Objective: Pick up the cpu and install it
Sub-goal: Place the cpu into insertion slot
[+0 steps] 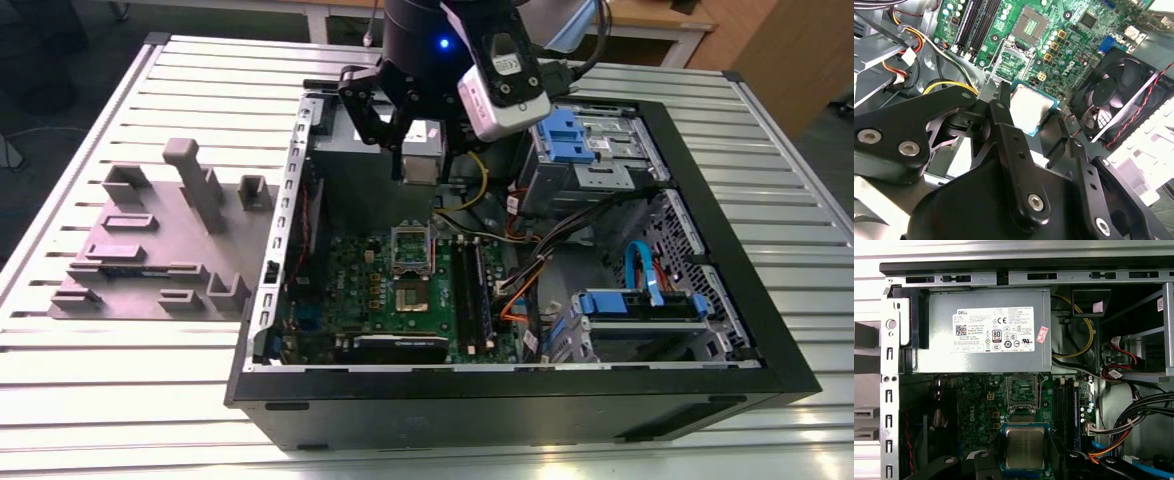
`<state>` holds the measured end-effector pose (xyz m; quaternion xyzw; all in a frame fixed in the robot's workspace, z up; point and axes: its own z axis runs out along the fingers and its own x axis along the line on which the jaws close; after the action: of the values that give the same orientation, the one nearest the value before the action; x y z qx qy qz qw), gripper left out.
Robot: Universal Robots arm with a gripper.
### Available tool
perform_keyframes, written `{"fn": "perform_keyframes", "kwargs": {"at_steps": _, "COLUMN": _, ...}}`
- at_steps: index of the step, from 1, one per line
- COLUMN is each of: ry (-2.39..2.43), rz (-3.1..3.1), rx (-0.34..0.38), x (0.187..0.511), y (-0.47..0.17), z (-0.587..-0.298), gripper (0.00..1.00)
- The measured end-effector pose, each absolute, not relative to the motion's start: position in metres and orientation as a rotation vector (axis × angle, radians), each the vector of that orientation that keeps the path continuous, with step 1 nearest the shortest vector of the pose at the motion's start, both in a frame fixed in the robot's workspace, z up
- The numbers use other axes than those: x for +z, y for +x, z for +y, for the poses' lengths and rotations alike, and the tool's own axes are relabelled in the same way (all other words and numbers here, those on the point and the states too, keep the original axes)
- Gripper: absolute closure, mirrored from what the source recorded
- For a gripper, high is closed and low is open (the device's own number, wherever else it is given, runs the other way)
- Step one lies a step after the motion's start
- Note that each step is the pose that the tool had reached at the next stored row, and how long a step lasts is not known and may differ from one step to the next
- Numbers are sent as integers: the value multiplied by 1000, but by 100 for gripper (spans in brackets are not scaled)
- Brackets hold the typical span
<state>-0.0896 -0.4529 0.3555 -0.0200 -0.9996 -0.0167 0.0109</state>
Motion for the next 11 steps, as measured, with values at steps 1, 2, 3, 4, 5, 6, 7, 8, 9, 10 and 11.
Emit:
{"fn": "perform_keyframes", "kwargs": {"at_steps": 1, "ry": -63, "rz": -3119, "rx": -52, "x": 356, "y": -90, "z": -453, "gripper": 53}}
{"fn": "perform_keyframes", "kwargs": {"at_steps": 2, "ry": -63, "rz": -3119, "rx": -52, "x": 356, "y": -90, "z": -453, "gripper": 53}}
{"fn": "perform_keyframes", "kwargs": {"at_steps": 3, "ry": -63, "rz": -3119, "rx": -52, "x": 356, "y": -90, "z": -453, "gripper": 53}}
{"fn": "perform_keyframes", "kwargs": {"at_steps": 4, "ry": -62, "rz": -3119, "rx": -52, "x": 355, "y": -90, "z": -453, "gripper": 53}}
{"fn": "perform_keyframes", "kwargs": {"at_steps": 5, "ry": -63, "rz": -3119, "rx": -52, "x": 355, "y": -90, "z": -453, "gripper": 53}}
{"fn": "perform_keyframes", "kwargs": {"at_steps": 6, "ry": -62, "rz": -3119, "rx": -52, "x": 355, "y": -90, "z": -453, "gripper": 53}}
{"fn": "perform_keyframes", "kwargs": {"at_steps": 7, "ry": -62, "rz": -3119, "rx": -52, "x": 355, "y": -90, "z": -453, "gripper": 53}}
{"fn": "perform_keyframes", "kwargs": {"at_steps": 8, "ry": -62, "rz": -3119, "rx": -53, "x": 355, "y": -90, "z": -453, "gripper": 53}}
{"fn": "perform_keyframes", "kwargs": {"at_steps": 9, "ry": -63, "rz": -3119, "rx": -53, "x": 354, "y": -90, "z": -453, "gripper": 53}}
{"fn": "perform_keyframes", "kwargs": {"at_steps": 10, "ry": -63, "rz": -3119, "rx": -52, "x": 352, "y": -90, "z": -453, "gripper": 53}}
{"fn": "perform_keyframes", "kwargs": {"at_steps": 11, "ry": -63, "rz": -3119, "rx": -52, "x": 350, "y": -89, "z": -453, "gripper": 53}}
